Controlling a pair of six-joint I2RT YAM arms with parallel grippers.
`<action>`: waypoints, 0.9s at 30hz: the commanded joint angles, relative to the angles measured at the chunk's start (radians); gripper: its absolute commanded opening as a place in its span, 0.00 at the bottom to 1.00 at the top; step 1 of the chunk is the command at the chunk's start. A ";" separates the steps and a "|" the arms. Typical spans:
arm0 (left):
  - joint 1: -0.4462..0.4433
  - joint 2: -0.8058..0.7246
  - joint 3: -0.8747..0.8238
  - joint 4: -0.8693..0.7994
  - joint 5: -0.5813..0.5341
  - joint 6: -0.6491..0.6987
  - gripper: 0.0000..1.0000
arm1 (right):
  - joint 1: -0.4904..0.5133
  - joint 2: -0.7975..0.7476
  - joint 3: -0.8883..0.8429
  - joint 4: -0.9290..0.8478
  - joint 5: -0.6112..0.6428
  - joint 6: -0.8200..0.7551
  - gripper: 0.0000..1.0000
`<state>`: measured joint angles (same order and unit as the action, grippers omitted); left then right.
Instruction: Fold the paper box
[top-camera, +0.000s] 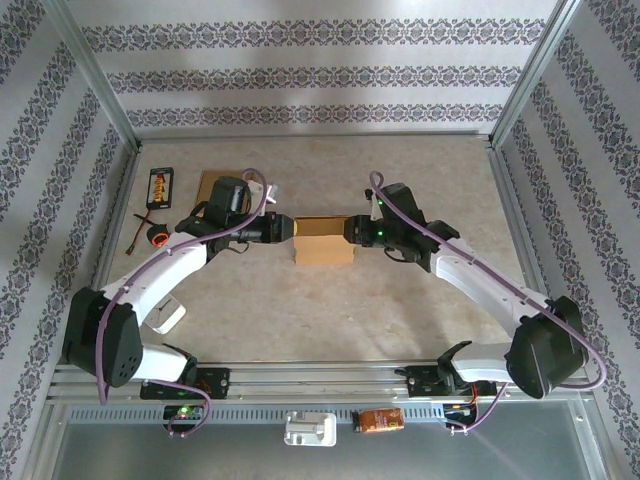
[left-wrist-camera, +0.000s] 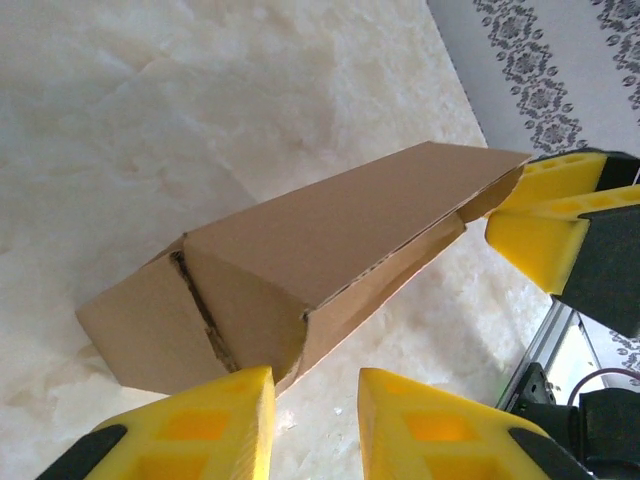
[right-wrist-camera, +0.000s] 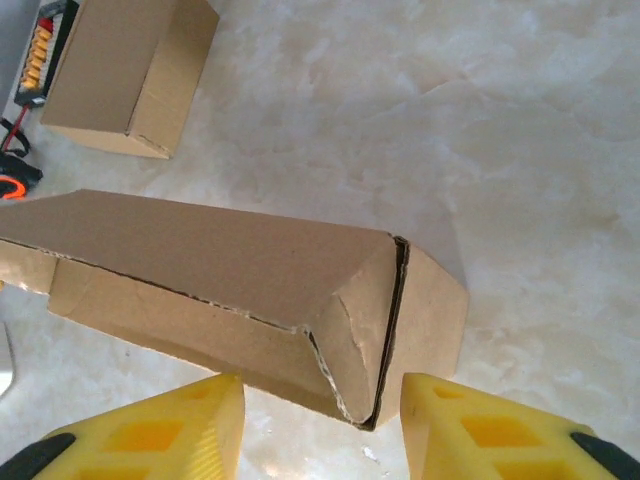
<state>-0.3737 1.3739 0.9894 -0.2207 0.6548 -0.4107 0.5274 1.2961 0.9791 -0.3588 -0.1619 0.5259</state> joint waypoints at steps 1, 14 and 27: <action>-0.013 -0.036 -0.011 0.033 0.011 -0.023 0.29 | -0.015 -0.049 0.012 -0.054 -0.017 0.015 0.50; -0.014 -0.066 0.072 -0.075 -0.296 -0.439 0.31 | -0.195 -0.017 0.108 -0.128 -0.245 0.313 0.52; -0.021 0.100 0.069 0.076 -0.139 -0.560 0.21 | -0.170 0.148 0.151 -0.059 -0.341 0.406 0.22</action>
<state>-0.3798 1.4780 1.0561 -0.2001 0.4820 -0.9375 0.3431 1.4391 1.1191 -0.4229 -0.4873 0.9226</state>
